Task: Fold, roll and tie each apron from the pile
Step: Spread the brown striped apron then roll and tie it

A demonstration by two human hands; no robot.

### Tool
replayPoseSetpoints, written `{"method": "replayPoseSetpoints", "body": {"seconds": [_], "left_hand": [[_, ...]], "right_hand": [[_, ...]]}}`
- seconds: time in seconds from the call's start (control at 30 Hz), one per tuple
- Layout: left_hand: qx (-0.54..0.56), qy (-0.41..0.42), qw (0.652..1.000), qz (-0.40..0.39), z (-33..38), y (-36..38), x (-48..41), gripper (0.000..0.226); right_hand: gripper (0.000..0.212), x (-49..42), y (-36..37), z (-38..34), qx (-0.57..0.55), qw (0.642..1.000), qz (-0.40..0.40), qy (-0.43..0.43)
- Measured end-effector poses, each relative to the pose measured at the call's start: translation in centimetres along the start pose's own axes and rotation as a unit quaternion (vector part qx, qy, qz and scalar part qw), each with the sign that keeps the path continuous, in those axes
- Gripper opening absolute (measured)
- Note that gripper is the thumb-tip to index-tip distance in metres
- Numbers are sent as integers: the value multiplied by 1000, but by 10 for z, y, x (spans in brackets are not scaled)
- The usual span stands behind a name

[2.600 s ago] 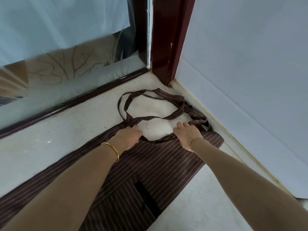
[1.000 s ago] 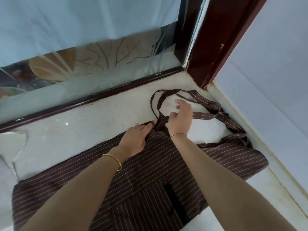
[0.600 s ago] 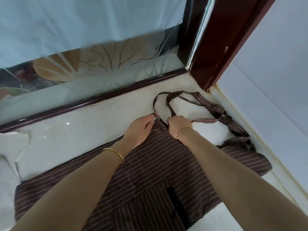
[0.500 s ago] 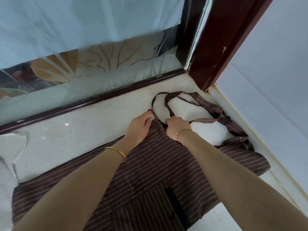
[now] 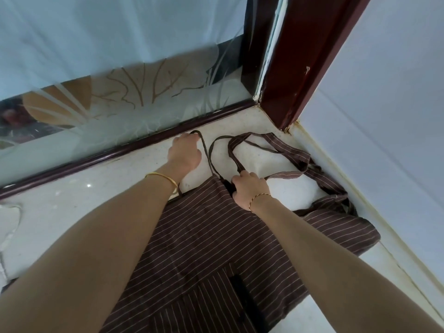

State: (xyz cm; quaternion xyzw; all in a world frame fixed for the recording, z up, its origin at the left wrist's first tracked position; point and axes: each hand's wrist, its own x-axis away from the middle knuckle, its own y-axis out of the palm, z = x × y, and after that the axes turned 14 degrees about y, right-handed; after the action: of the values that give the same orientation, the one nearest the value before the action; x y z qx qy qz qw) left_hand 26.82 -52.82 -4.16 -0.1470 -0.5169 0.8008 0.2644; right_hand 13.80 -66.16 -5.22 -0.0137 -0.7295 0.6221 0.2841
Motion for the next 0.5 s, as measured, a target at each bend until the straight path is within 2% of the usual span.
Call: {"method": "replayPoseSetpoints", "body": {"seconds": [0.07,0.1,0.17,0.23,0.3,0.37,0.5], "left_hand": [[26,-57,997,-44,-3,1,1,62],[35,-54,997,-45,-5,4,3,70],[13,2,1000,-29,-5,8,8,81],[-30,80,995,-48,-3,12,11,83],[-81,160,977,-111,0,18,14,78],[-139,218,951,-168,5,26,15,64],[-171,245,938,-177,7,35,14,31]], "right_hand": [[28,-1,2,0,-14,1000,1,11],[28,-2,2,0,-19,1000,0,15],[31,-2,1,0,-28,999,-6,24],[40,-1,-1,-1,-43,998,-22,40],[52,0,0,-4,-52,997,-33,51],[54,-1,4,-6,-34,998,-29,52],[48,-2,9,-6,-5,999,0,36]]}}
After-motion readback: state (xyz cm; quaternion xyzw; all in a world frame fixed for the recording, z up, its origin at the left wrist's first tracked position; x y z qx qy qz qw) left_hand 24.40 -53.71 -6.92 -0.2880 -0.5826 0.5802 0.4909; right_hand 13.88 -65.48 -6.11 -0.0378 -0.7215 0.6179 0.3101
